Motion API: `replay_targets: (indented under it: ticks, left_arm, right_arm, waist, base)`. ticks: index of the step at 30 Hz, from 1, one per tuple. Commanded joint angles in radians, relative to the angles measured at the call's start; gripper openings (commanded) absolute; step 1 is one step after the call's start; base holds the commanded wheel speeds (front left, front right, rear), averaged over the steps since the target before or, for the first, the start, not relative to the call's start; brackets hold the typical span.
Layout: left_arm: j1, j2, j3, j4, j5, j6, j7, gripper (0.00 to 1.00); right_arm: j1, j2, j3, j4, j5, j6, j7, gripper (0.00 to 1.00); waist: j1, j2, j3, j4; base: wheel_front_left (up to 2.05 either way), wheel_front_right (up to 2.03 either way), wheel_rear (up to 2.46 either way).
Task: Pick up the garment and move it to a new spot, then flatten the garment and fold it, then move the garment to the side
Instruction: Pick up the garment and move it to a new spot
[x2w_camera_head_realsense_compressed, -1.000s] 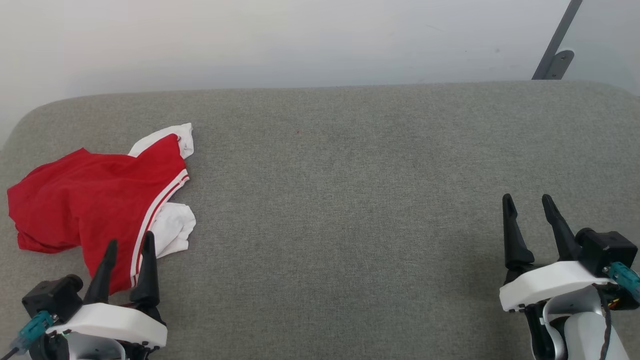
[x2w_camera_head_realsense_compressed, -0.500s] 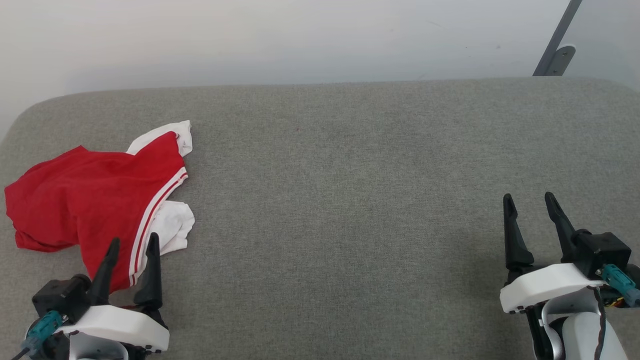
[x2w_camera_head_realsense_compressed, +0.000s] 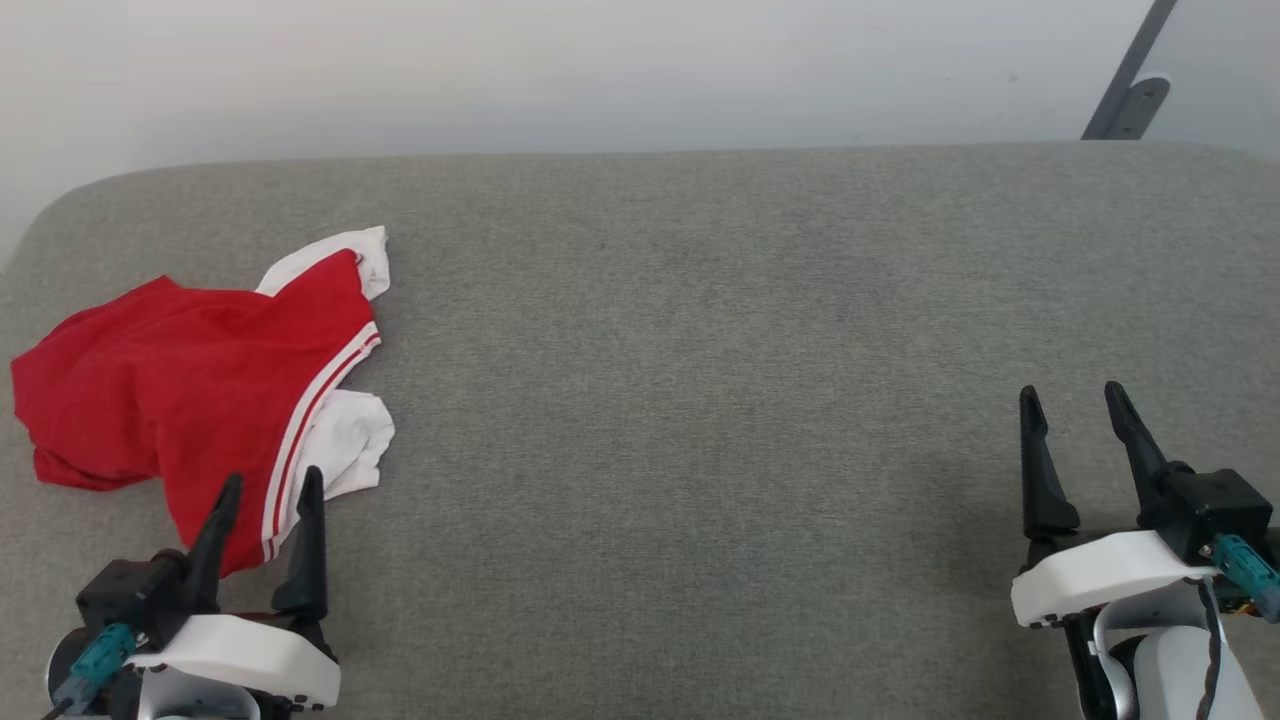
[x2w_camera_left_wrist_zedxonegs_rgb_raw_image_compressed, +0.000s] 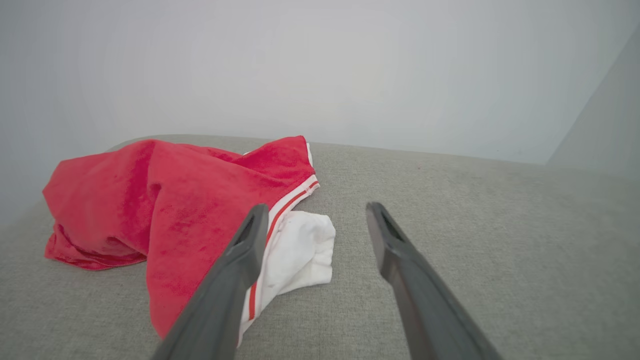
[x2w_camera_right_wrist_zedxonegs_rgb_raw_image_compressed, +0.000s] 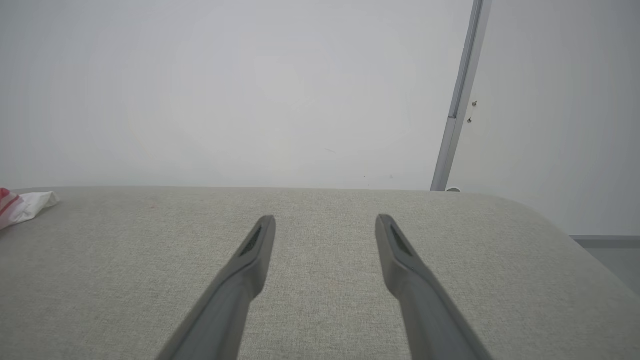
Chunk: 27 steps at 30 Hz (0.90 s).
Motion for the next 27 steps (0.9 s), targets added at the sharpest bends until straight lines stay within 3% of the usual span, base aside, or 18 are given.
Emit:
replay_targets:
  ticks: [1,7,16,27]
  left_arm:
    - [-0.007,0.008,-0.005,-0.001,0.021,0.002,-0.010,1.00]
    - [-0.023,0.003,-0.008,0.014,0.042,0.002,-0.020,1.00]
    - [0.010,-0.035,0.045,0.045,0.072,0.002,-0.037,1.00]
    - [0.064,-0.108,0.111,0.040,0.068,0.002,-0.036,1.00]
  right_arm:
    - [0.004,0.000,-0.003,-0.005,-0.020,0.000,-0.012,1.00]
    - [0.010,0.000,-0.003,0.000,-0.055,0.000,-0.022,1.00]
    - [-0.029,0.000,0.083,0.046,-0.125,0.000,-0.037,1.00]
    - [-0.066,-0.001,0.218,0.116,-0.065,0.000,-0.036,1.00]
  waist:
    - [0.0000,0.0000,0.002,0.007]
    - [0.0000,0.0000,0.008,0.075]
    - [0.0000,0.0000,0.009,0.272]
    - [0.0000,0.0000,0.000,0.465]
  base:
    - [0.00,0.00,0.00]
    - [0.00,0.00,0.00]
    - [0.00,0.00,0.00]
    - [0.00,0.00,0.00]
